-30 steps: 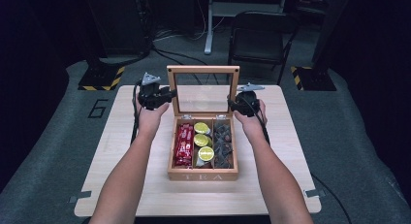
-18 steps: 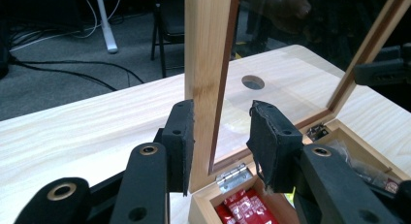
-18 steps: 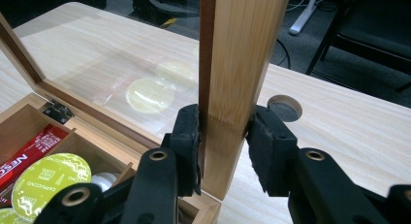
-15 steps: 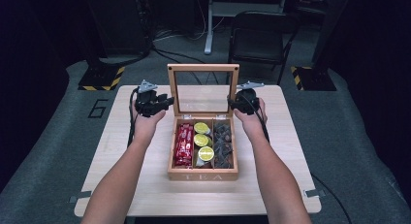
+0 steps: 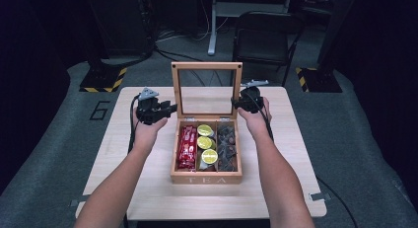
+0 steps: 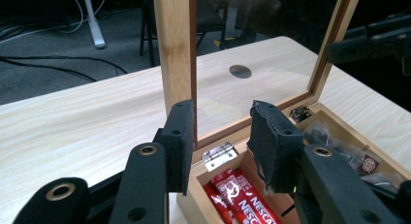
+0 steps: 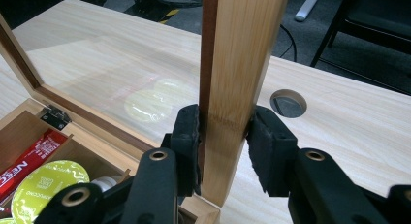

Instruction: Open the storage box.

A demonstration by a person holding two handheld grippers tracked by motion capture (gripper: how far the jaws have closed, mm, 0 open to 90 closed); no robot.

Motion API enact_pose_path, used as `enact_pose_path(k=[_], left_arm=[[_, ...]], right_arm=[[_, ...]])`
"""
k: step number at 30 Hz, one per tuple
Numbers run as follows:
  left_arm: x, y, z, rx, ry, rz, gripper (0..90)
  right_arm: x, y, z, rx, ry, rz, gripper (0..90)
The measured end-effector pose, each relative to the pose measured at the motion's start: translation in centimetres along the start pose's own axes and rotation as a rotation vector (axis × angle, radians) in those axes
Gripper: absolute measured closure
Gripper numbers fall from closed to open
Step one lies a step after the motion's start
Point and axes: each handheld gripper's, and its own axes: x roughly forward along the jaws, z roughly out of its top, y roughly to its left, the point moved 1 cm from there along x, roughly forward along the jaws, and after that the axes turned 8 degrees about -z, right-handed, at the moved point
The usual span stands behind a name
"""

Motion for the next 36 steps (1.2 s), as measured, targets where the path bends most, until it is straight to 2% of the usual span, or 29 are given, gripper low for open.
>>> enact_pose_path(k=[7, 15, 29, 33, 36], left_arm=[[0.0, -0.3, -0.3, 0.008, 0.000, -0.008, 60.9], [0.0, -0.8, -0.5, 0.026, 0.017, -0.039, 60.9], [0.1, -0.7, -1.1, 0.015, 0.018, -0.045, 60.3], [0.2, -0.8, -1.1, 0.018, 0.021, -0.047, 59.8], [0.3, -0.9, -1.1, 0.010, 0.018, -0.045, 59.3]], right_arm=[[0.2, -0.2, 0.2, -0.004, 0.008, 0.002, 64.9], [0.7, -0.2, 0.4, 0.013, 0.021, 0.000, 64.4], [1.1, -0.3, 0.4, 0.026, 0.017, -0.005, 63.5], [1.0, -0.2, 0.4, 0.004, 0.008, -0.018, 59.9], [0.5, -0.1, 0.3, 0.010, 0.006, -0.016, 55.7]])
